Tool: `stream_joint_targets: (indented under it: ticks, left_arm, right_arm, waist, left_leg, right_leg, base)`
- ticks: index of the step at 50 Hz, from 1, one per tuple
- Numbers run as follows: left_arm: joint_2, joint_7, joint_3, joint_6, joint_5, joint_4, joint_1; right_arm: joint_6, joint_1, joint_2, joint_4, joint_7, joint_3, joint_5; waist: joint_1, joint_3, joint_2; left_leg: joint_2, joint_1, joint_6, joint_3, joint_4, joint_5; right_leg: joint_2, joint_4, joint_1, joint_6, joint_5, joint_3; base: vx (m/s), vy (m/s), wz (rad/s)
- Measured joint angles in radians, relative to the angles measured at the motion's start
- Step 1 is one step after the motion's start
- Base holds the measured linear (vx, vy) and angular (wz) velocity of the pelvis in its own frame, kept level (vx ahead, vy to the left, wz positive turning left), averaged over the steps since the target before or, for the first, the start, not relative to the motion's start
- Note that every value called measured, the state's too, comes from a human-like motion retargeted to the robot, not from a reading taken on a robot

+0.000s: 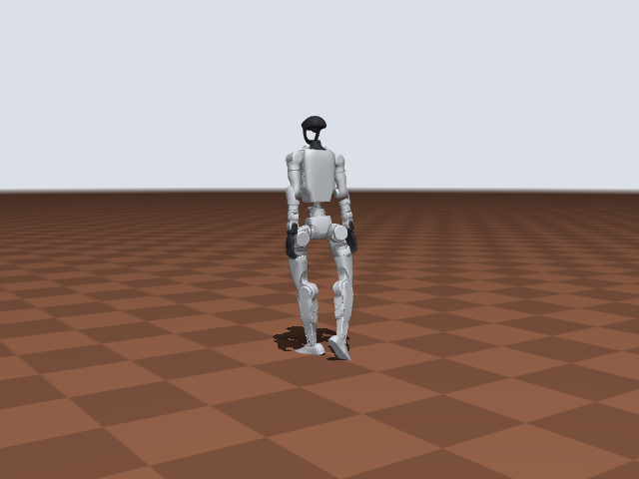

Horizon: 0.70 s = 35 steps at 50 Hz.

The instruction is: In place motions

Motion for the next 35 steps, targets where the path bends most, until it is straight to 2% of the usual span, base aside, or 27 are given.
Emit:
stream_joint_targets:
  ticks: [2,4,7,11,15,16,17,18,19,20,22,25,28,35]
  left_arm:
    - [0.011,-0.022,-0.027,-0.004,0.008,-0.024,-0.032]
    - [0.031,-0.038,-0.047,-0.002,0.007,-0.036,-0.08]
    - [0.05,-0.052,-0.073,0.007,-0.002,-0.035,-0.133]
    - [0.06,-0.079,-0.085,0.018,-0.019,-0.04,-0.162]
    - [0.047,-0.08,-0.096,0.022,-0.013,-0.042,-0.146]
    - [0.046,-0.077,-0.098,0.022,-0.012,-0.038,-0.143]
    - [0.046,-0.073,-0.101,0.022,-0.011,-0.032,-0.14]
    - [0.045,-0.069,-0.105,0.023,-0.009,-0.025,-0.135]
    - [0.046,-0.065,-0.107,0.024,-0.006,-0.016,-0.129]
    - [0.047,-0.061,-0.108,0.025,-0.003,-0.005,-0.122]
    - [0.048,-0.045,-0.113,0.033,0.009,0.021,-0.112]
    - [0.029,0.014,-0.103,0.032,0.001,0.068,-0.095]
    - [0.027,0.012,-0.089,0.012,-0.016,0.094,-0.054]
    - [0.028,0.034,-0.084,0.038,0.017,0.123,-0.026]
  right_arm:
    - [-0.001,-0.009,-0.001,0.007,-0.008,0.01,-0.003]
    - [0.002,-0.033,0.002,0.009,-0.012,0.014,-0.005]
    - [0.002,-0.046,0.011,0.005,-0.016,0.016,0.002]
    - [-0.007,-0.045,0.028,-0.015,-0.015,0.037,-0.001]
    - [-0.008,-0.022,0.031,-0.02,-0.023,0.05,-0.017]
    - [-0.007,-0.02,0.032,-0.017,-0.025,0.051,-0.017]
    - [-0.006,-0.017,0.033,-0.014,-0.026,0.053,-0.017]
    - [-0.004,-0.013,0.035,-0.01,-0.025,0.053,-0.017]
    - [-0.002,-0.008,0.036,-0.004,-0.022,0.053,-0.018]
    - [0.001,-0.002,0.036,0.003,-0.018,0.052,-0.019]
    - [0.01,0.002,0.042,0.021,-0.002,0.03,-0.03]
    - [0.021,0.0,0.041,0.028,0.001,0.006,-0.037]
    - [0.017,-0.004,0.037,0.013,-0.014,0.014,-0.041]
    - [0.02,-0.03,0.035,0.002,0.007,0.012,0.004]
  waist:
    - [-0.01,-0.007,0.018]
    - [-0.009,-0.012,0.025]
    - [-0.054,0.002,0.007]
    - [-0.121,0.026,-0.021]
    - [-0.179,0.054,-0.059]
    - [-0.177,0.063,-0.065]
    - [-0.176,0.072,-0.07]
    - [-0.174,0.079,-0.073]
    - [-0.165,0.079,-0.081]
    - [-0.151,0.076,-0.091]
    - [-0.144,0.062,-0.096]
    - [-0.123,0.043,-0.097]
    - [-0.137,0.022,-0.085]
    - [-0.139,-0.004,-0.078]
  left_leg:
    - [0.032,-0.026,-0.001,-0.022,-0.008,0.02]
    - [0.102,-0.095,-0.019,-0.017,-0.008,0.07]
    - [0.12,-0.128,-0.044,-0.069,0.012,0.087]
    - [0.055,-0.096,-0.034,-0.144,0.002,0.051]
    - [-0.059,-0.024,0.001,-0.218,0.002,0.005]
    - [-0.071,-0.008,0.005,-0.224,0.002,-0.001]
    - [-0.08,0.007,0.008,-0.233,0.002,-0.007]
    - [-0.086,0.022,0.01,-0.247,0.006,-0.013]
    - [-0.097,0.034,0.014,-0.254,0.009,-0.021]
    - [-0.11,0.045,0.018,-0.258,0.013,-0.03]
    - [-0.12,0.045,0.028,-0.299,0.027,-0.042]
    - [-0.125,0.037,0.037,-0.327,0.043,-0.062]
    - [-0.122,0.039,0.039,-0.342,0.042,-0.078]
    - [-0.124,0.031,0.036,-0.359,0.034,-0.094]
  right_leg:
    - [0.013,0.082,-0.073,0.085,-0.001,0.086]
    - [0.086,0.137,-0.237,0.085,-0.047,0.238]
    - [0.166,0.16,-0.362,0.085,-0.135,0.443]
    - [0.165,0.006,-0.364,0.085,-0.247,0.603]
    - [0.108,-0.159,-0.339,0.085,-0.478,0.759]
    - [0.107,-0.2,-0.336,0.069,-0.532,0.782]
    - [0.104,-0.238,-0.329,0.04,-0.549,0.792]
    - [0.099,-0.271,-0.315,-0.019,-0.494,0.775]
    - [0.103,-0.287,-0.299,-0.034,-0.512,0.78]
    - [0.112,-0.294,-0.282,-0.027,-0.565,0.796]
    - [0.083,-0.297,-0.248,0.001,-0.575,0.667]
    - [0.087,-0.318,-0.227,0.001,-0.574,0.655]
    - [0.097,-0.329,-0.215,0.013,-0.584,0.653]
    - [0.104,-0.337,-0.219,0.021,-0.592,0.641]
  base:
    - [-0.11,-0.01,0.61]
    - [-0.43,-0.51,0.27]
    - [0.0,-0.43,1.25]
    - [0.38,0.17,1.62]
    - [0.35,0.25,1.58]
    - [0.23,0.0,0.92]
    - [0.18,-0.07,0.82]
    - [0.2,-0.07,0.7]
    - [0.24,-0.05,0.5]
    - [0.26,-0.05,0.59]
    - [0.22,-0.09,0.77]
    - [0.12,-0.1,0.56]
    - [0.18,-0.05,0.39]
    - [0.05,-0.02,0.13]
